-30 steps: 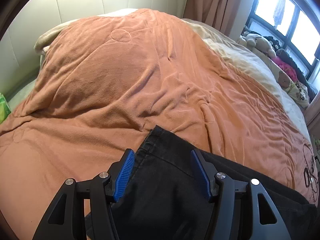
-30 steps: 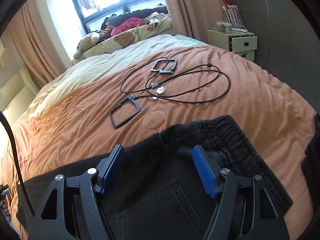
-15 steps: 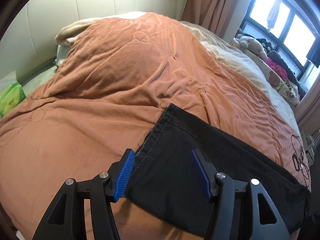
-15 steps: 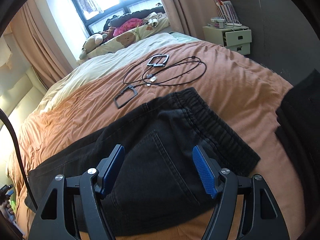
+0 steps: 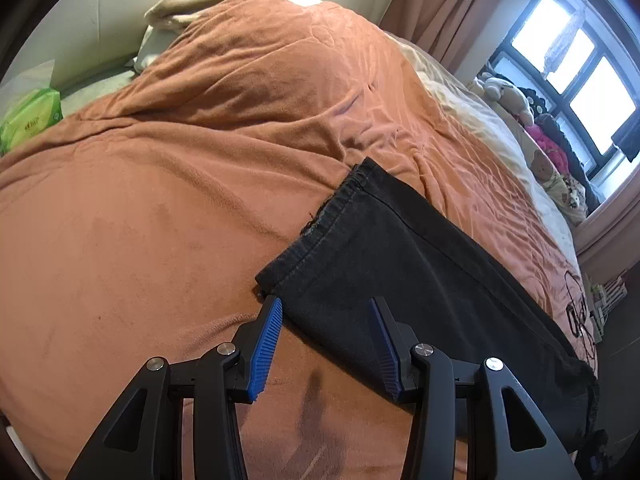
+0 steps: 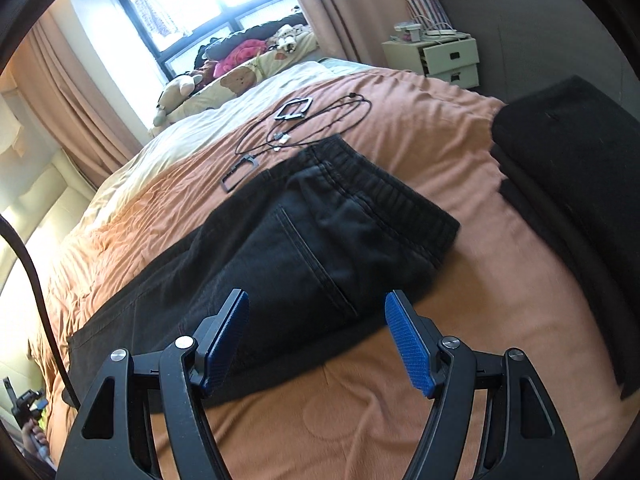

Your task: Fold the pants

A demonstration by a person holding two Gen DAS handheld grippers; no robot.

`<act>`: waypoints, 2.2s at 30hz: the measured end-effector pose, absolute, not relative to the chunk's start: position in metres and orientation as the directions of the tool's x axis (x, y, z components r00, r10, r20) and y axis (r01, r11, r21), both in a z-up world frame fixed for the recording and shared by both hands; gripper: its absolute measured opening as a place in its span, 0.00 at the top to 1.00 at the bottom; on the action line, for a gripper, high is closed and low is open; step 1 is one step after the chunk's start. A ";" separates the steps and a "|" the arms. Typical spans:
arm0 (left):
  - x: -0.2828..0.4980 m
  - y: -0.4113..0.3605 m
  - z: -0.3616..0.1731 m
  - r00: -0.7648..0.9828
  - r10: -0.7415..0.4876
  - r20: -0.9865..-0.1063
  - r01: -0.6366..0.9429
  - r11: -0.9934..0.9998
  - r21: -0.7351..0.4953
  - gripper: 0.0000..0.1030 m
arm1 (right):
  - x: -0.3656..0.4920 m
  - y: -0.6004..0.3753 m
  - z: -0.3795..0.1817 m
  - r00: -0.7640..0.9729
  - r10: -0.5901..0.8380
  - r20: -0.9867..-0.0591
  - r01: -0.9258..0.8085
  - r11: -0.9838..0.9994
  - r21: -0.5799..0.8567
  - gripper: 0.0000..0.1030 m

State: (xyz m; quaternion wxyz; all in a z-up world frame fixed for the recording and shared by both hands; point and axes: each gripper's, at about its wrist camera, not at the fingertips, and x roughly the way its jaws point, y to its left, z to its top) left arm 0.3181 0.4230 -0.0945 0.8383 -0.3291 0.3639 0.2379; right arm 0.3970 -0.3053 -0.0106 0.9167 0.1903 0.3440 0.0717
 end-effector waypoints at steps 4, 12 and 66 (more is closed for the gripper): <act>0.317 0.421 -0.108 0.630 0.129 -0.766 -0.631 0.659 -0.408 0.54 | 0.385 -0.308 -0.018 0.745 0.258 -0.616 0.021 0.913 0.408 0.33; 0.329 0.422 -0.145 0.619 0.050 -0.784 -0.633 0.622 -0.461 0.54 | 0.367 -0.306 -0.035 0.720 0.251 -0.647 0.060 0.906 0.418 0.33; 0.373 0.434 -0.095 0.707 0.200 -0.679 -0.622 0.633 -0.461 0.96 | 0.425 -0.363 -0.080 0.831 0.461 -0.313 -0.057 0.629 0.776 0.91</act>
